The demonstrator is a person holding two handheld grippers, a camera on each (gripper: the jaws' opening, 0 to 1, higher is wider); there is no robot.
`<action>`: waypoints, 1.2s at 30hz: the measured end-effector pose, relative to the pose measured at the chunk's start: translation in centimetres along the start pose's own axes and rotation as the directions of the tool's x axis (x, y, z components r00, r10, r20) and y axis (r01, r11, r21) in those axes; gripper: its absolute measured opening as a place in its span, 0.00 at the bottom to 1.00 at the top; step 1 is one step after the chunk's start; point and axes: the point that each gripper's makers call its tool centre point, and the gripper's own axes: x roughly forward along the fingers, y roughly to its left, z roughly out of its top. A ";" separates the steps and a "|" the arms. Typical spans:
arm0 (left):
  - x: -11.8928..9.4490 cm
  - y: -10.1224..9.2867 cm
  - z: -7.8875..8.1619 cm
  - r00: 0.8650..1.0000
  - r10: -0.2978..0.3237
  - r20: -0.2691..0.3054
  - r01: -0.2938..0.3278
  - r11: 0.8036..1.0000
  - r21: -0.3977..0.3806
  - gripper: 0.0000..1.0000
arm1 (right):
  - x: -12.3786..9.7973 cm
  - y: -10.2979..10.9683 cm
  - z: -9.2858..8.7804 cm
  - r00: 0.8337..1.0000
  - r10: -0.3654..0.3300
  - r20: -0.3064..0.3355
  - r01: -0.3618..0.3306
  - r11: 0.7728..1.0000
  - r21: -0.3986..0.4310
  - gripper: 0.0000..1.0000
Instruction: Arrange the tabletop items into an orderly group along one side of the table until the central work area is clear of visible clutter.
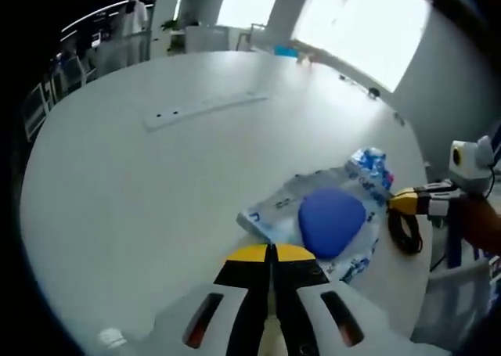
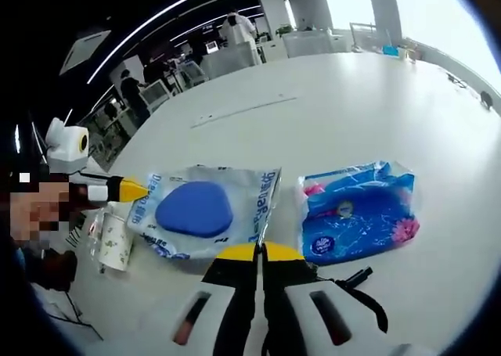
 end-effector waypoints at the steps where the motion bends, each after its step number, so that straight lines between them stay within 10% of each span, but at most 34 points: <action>1: 0.0 -0.1 0.0 1.000 -0.003 0.002 0.003 1.000 -0.001 0.00 | 0.0 0.0 0.0 1.000 -0.001 0.000 0.001 1.000 -0.001 0.00; 36: -0.1 -1.3 -1.8 1.000 -0.008 -0.023 0.008 1.000 -0.001 0.00 | 0.3 -0.9 -0.6 0.999 -0.032 -0.025 0.030 0.996 -0.080 0.00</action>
